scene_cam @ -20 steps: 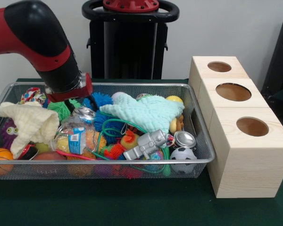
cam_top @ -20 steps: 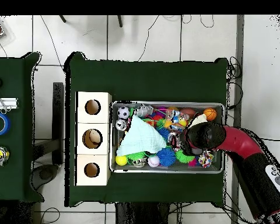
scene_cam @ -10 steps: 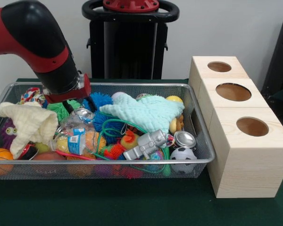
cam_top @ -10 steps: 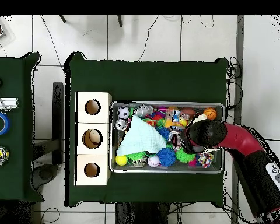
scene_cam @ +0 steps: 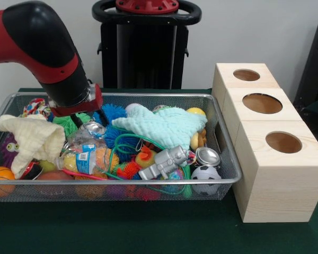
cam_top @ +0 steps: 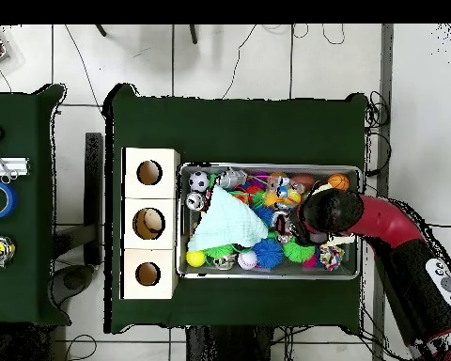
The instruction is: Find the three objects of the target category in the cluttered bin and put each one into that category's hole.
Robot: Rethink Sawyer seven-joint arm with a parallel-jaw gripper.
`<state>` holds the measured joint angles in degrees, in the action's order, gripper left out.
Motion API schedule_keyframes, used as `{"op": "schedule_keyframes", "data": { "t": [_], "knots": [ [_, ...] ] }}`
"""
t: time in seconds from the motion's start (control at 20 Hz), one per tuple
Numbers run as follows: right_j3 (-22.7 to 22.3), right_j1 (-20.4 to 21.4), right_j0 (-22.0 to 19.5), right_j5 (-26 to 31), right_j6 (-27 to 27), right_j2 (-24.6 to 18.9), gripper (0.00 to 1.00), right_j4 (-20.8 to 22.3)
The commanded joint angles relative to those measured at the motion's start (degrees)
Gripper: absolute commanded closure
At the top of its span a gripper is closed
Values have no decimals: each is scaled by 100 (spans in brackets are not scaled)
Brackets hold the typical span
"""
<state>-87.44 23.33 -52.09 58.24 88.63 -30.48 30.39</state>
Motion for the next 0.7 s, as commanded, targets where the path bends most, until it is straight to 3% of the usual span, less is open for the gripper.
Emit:
{"op": "schedule_keyframes", "data": {
  "t": [0.05, 0.3, 0.7],
  "knots": [
    [899, 24, 17, -339, -486, 136, 0, 424],
    [766, 229, -59, -191, -436, 163, 0, 297],
    [1003, 229, -80, 58, -416, 134, 0, 169]
  ]
}}
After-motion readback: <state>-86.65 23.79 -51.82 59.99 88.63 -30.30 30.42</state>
